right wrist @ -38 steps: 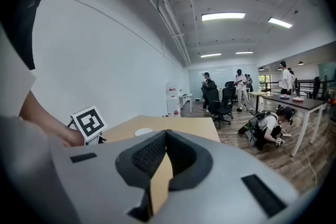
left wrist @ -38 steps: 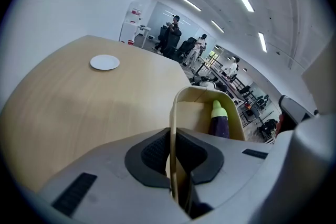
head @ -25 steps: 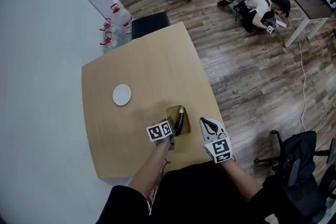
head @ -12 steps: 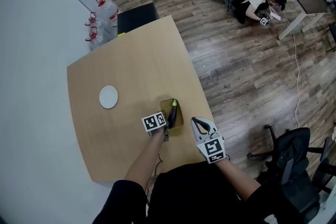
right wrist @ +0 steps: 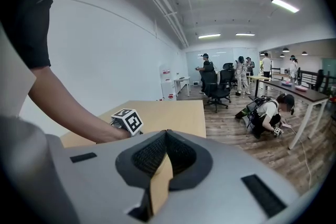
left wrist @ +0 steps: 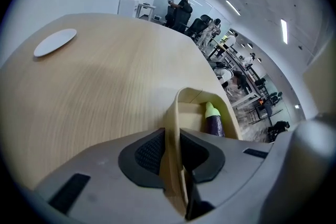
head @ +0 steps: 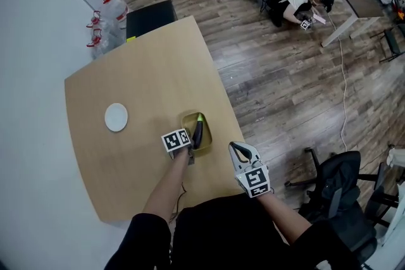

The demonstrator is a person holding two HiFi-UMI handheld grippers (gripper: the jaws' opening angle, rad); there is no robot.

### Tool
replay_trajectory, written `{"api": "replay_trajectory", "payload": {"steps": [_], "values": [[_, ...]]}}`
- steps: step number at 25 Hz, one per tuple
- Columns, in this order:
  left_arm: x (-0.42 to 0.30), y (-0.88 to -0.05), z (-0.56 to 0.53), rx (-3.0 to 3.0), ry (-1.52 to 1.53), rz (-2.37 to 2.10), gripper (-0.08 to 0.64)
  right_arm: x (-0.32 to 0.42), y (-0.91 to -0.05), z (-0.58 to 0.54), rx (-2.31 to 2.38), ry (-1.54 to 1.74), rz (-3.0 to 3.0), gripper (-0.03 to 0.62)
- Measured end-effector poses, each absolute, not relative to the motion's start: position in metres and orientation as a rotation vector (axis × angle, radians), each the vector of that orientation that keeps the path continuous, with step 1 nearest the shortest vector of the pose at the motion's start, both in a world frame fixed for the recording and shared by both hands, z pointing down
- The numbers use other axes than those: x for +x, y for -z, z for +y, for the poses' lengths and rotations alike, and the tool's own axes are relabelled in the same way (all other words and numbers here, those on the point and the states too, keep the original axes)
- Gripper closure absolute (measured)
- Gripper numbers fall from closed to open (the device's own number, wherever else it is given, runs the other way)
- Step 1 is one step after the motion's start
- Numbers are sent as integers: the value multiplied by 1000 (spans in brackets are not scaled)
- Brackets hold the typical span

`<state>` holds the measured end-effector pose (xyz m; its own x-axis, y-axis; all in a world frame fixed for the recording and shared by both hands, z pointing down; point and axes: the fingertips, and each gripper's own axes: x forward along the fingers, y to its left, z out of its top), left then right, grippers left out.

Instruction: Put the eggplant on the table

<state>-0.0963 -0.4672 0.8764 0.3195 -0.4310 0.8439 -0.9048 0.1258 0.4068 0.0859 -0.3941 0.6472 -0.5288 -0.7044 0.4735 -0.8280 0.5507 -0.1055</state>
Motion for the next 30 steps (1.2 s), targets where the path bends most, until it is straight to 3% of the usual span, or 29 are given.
{"api": "replay_trajectory", "payload": {"steps": [4,6,18,30], "values": [[-101,-874,-466,1461,-463,-1289,424,86,-642,-390,1266,-440,-2400,532],[-103,-869,-465,1471,-445,-1292,403,86,-640,-390,1272,-438,-2397,532],[-117,-765,-430,1634,-248,-1316,399,61,-610,-387,1308,-456,-2458,532],[-129,-629,-318,1860,14,-1408,402,39,-594,-320,1409,-393,-2472,532]]}}
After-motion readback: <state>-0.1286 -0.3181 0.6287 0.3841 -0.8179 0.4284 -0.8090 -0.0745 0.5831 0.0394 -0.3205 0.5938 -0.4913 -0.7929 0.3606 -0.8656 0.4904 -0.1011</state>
